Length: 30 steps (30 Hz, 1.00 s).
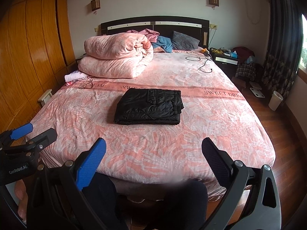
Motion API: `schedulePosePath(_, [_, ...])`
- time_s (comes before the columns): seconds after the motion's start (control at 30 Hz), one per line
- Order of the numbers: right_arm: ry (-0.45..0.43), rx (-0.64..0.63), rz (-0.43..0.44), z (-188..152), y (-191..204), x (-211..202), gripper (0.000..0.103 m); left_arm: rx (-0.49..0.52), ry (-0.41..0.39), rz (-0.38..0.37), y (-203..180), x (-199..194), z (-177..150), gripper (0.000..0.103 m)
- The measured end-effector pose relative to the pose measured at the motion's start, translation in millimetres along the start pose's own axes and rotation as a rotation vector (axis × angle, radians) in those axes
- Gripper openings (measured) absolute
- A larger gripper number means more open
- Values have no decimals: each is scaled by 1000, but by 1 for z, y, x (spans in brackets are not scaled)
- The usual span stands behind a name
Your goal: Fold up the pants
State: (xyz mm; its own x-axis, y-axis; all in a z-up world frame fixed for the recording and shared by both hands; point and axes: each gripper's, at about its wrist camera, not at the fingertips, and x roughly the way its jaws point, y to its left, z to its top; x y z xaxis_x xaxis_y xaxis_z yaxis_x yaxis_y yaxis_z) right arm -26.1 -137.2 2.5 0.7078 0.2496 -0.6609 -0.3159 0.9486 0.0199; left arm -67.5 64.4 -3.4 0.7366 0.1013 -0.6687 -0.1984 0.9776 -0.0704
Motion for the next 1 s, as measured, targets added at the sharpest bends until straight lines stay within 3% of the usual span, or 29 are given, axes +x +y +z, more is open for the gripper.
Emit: schedulePosePath(1.0, [-13, 14, -6, 6, -5, 7, 100, -12, -26, 12, 6, 0, -3, 99])
